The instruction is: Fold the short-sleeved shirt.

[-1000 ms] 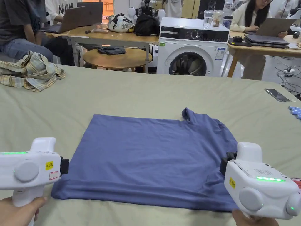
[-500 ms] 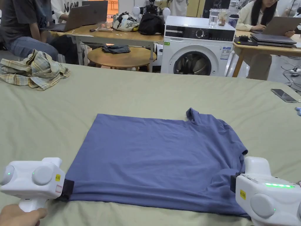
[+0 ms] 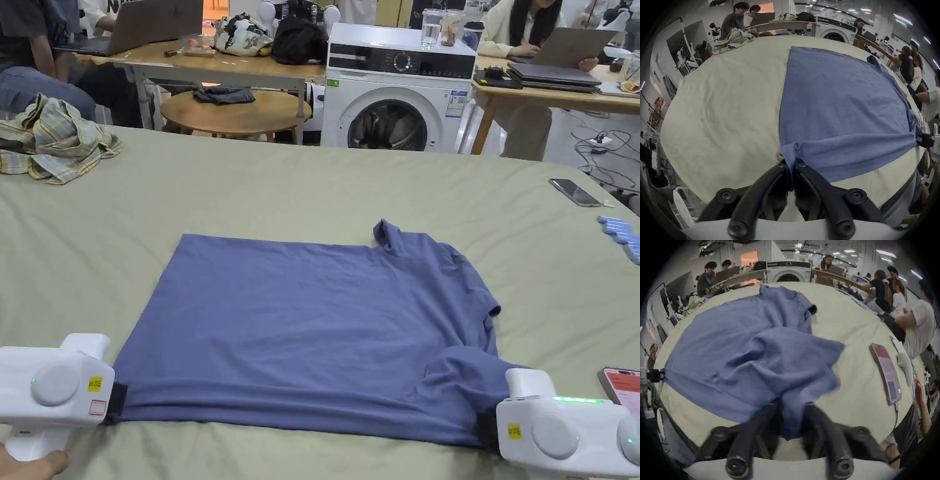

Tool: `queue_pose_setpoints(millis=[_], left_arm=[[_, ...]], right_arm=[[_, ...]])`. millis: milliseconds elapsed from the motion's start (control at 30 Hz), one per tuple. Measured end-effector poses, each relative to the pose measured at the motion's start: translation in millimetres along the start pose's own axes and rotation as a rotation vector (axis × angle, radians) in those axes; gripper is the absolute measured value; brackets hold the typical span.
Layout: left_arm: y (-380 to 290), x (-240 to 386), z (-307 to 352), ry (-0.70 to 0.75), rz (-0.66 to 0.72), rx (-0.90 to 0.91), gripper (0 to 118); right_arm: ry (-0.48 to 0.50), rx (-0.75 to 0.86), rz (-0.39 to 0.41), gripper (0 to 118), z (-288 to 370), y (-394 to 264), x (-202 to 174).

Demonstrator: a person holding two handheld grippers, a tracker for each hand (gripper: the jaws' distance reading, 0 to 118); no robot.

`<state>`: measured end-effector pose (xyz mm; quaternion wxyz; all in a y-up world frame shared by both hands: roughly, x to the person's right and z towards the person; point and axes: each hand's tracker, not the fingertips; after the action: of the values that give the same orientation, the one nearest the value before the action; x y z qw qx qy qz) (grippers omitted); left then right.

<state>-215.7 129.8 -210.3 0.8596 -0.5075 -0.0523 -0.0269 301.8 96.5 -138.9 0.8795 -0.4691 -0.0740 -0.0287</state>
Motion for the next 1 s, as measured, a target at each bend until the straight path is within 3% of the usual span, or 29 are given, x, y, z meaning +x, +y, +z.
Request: queue_pose_setpoints(millis=[33,133,467,733,1000], left_arm=[[0.5,-1.0,2.3,-0.005,0.006,0.008,0],[6.9,-5.2,11.2,-0.028,0.031,0.043,0],[79.9,-10.4,46.2,-0.088,0.074,0.240,0],[148.1,-24.3,-8.9,-0.122,0.143,0.216,0],[171.6,-12.3,-68.6,-0.087,0.130,0.095,0]], right_arm=[[0.058,-0.002,-0.014,9,2.6,2.1,-2.9],[-0.015,0.032,0.043,9,8.7,10.2,-10.1],[0.012,0.151,-0.007,8,39.7,96.6,-7.2],[0.024,0.135,-0.040,8,-16.9,168.0,-1.0],[0.039,0.056,-0.056,9,-78.7,190.3,-0.3]])
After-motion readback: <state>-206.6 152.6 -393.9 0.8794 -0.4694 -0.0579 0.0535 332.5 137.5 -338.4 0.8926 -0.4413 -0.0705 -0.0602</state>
